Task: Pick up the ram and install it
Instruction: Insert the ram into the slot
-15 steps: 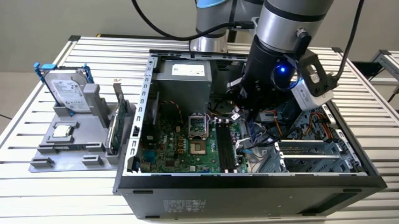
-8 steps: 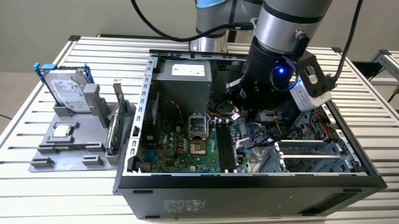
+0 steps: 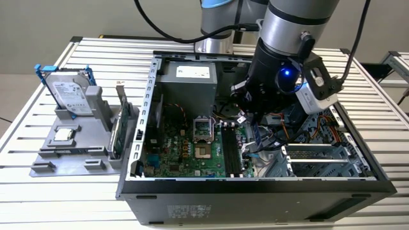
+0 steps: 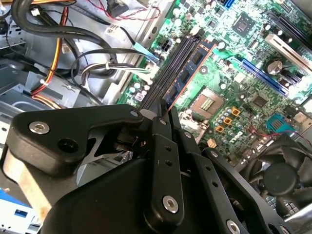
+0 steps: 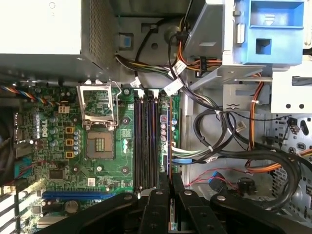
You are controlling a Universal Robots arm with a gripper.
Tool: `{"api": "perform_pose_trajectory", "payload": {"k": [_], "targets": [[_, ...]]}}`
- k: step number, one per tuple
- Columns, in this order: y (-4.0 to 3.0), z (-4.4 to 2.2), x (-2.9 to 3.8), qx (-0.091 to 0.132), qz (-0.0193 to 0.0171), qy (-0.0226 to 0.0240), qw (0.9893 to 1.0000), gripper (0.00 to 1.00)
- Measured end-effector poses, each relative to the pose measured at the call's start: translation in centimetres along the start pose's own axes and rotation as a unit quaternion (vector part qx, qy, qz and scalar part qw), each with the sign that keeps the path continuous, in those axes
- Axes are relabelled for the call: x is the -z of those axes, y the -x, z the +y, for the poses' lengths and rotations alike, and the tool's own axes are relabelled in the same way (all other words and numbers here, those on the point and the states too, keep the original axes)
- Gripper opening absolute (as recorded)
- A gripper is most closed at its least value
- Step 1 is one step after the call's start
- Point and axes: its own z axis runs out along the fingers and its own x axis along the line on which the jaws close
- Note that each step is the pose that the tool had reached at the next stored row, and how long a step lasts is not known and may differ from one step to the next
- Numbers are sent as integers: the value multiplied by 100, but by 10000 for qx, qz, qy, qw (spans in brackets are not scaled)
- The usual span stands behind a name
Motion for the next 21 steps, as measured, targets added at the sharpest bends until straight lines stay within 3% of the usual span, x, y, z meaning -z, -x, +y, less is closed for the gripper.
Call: {"api": "perform_pose_trajectory", "payload": {"k": [21], "targets": [[-1,22,-45,-32,0,0,10000,0]]}}
